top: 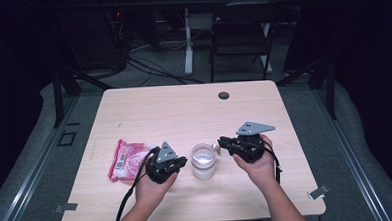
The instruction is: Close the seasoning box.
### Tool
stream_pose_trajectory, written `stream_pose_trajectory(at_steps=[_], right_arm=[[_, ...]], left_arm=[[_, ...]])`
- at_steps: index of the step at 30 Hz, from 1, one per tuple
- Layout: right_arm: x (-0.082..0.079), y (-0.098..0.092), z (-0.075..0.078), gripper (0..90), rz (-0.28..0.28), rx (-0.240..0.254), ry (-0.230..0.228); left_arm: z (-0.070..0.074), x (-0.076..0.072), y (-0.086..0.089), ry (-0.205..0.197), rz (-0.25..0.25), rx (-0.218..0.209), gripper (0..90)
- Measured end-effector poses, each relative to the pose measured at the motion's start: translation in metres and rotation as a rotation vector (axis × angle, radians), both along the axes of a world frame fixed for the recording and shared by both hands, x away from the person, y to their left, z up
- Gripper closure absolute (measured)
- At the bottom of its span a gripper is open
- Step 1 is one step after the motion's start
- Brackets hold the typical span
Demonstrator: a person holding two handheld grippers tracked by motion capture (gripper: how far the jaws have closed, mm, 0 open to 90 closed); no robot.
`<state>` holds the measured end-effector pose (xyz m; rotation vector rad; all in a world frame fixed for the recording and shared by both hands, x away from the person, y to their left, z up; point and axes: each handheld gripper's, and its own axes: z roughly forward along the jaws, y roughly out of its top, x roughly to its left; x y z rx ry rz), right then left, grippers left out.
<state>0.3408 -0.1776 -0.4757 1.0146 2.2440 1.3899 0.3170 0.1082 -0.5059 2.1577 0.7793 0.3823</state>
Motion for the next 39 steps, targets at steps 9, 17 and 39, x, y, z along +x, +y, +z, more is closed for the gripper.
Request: stream_pose_trajectory(at_steps=[9, 17, 39], right_arm=[[-0.001, 0.002, 0.001, 77.9, 0.004, -0.010, -0.007], [-0.002, 0.003, 0.002, 72.1, 0.004, -0.016, -0.012], [-0.003, 0.007, 0.002, 62.0, 0.007, -0.025, -0.017]], left_arm=[[0.001, 0.002, 0.017, -0.017, 0.053, -0.010, 67.3], [0.004, 0.002, 0.036, -0.039, 0.101, -0.007, 57.6], [-0.006, -0.006, 0.107, -0.071, 0.233, 0.001, 48.7]])
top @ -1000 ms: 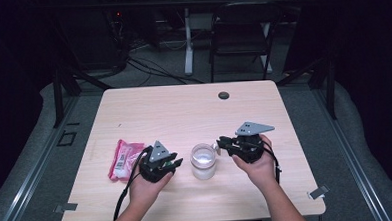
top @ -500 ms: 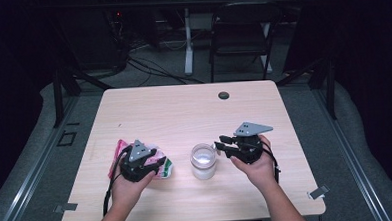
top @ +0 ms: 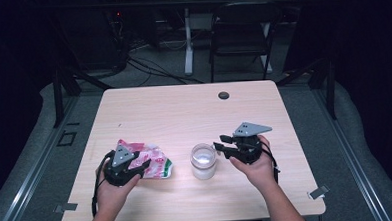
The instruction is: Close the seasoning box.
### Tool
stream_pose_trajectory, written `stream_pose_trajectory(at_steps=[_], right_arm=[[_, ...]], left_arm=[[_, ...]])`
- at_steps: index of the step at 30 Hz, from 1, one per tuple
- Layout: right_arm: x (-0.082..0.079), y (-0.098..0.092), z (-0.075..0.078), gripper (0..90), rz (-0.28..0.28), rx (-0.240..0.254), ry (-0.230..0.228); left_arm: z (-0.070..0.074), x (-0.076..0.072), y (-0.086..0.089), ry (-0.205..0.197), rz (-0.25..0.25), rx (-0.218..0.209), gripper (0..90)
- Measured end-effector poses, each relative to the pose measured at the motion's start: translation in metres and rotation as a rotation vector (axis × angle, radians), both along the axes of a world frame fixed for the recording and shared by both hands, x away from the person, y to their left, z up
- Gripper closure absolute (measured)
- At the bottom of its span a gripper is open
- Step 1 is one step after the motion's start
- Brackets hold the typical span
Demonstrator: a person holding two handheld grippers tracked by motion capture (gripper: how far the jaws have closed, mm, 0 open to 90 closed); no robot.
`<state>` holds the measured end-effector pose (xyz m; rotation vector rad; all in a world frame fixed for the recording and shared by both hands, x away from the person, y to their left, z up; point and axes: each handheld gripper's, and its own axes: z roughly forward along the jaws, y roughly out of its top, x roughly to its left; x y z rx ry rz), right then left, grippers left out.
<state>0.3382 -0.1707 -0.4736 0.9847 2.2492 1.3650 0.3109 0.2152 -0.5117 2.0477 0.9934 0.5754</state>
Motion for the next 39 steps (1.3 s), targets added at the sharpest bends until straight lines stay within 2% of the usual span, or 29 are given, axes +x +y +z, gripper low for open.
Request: stream_pose_trajectory(at_steps=[8, 18, 33, 39], right_arm=[[0.001, -0.001, -0.001, 61.0, -0.010, -0.004, 0.005], [0.004, -0.002, -0.006, 58.5, -0.025, -0.011, 0.021], [0.008, -0.003, -0.012, 55.3, -0.044, -0.015, 0.036], [0.009, -0.004, -0.013, 55.0, -0.048, -0.017, 0.042]], left_arm=[[-0.012, -0.005, 0.019, 0.016, 0.035, -0.023, 48.1], [-0.026, -0.006, 0.026, 0.033, 0.071, -0.051, 47.9], [-0.034, -0.003, 0.028, 0.056, 0.091, -0.045, 47.4], [-0.036, -0.002, 0.025, 0.059, 0.081, -0.028, 47.2]])
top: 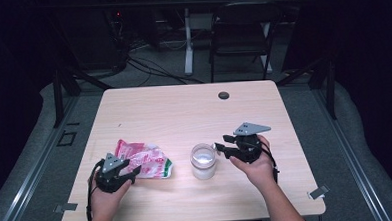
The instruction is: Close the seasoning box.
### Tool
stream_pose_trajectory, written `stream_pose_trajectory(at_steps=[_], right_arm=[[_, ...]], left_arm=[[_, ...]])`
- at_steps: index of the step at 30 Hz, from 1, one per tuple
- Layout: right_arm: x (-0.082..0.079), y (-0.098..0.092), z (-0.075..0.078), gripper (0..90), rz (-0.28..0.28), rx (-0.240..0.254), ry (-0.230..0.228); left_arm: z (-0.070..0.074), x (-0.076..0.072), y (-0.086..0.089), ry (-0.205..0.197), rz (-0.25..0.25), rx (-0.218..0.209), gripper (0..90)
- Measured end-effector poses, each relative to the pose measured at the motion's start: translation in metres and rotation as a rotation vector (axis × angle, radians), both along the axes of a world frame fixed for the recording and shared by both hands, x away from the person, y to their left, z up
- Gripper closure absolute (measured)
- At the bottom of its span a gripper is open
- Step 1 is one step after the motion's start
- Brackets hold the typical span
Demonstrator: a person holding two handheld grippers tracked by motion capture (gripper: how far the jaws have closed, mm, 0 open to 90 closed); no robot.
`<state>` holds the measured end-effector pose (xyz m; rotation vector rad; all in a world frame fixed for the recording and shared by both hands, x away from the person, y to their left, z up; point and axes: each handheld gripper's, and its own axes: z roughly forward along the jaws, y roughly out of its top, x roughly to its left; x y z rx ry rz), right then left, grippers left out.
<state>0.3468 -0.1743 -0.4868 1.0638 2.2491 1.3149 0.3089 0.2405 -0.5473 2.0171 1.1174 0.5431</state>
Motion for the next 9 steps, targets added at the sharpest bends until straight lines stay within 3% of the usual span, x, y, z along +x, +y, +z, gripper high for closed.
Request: stream_pose_trajectory(at_steps=[9], right_arm=[[0.0026, -0.0017, -0.0054, 52.1, -0.023, -0.006, 0.009]], left_arm=[[-0.0005, 0.0007, -0.0018, 0.002, -0.006, 0.005, 46.7]])
